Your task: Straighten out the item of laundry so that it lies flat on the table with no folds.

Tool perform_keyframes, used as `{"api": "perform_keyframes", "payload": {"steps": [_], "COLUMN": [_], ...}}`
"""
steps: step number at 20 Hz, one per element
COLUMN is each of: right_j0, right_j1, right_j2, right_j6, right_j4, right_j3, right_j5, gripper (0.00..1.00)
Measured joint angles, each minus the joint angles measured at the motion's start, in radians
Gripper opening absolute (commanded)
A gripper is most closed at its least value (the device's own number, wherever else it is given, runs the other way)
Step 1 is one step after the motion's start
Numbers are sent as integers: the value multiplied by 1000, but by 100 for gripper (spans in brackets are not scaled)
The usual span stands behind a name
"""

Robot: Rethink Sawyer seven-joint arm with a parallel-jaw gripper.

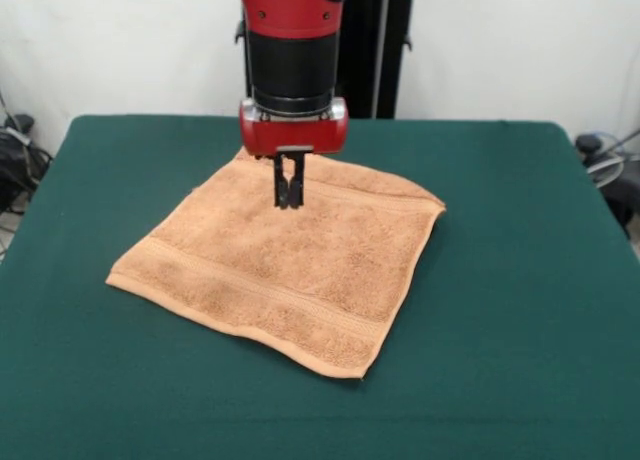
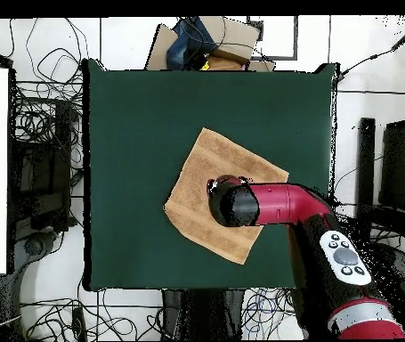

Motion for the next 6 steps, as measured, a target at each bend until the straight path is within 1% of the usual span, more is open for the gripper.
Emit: {"api": "perform_keyframes", "payload": {"steps": [6], "right_j0": [8], "right_j1": [0], "right_j2": [-33], "right_j6": [0], "right_j4": [42], "right_j3": [-2], "right_j5": [-6], "gripper": [0]}}
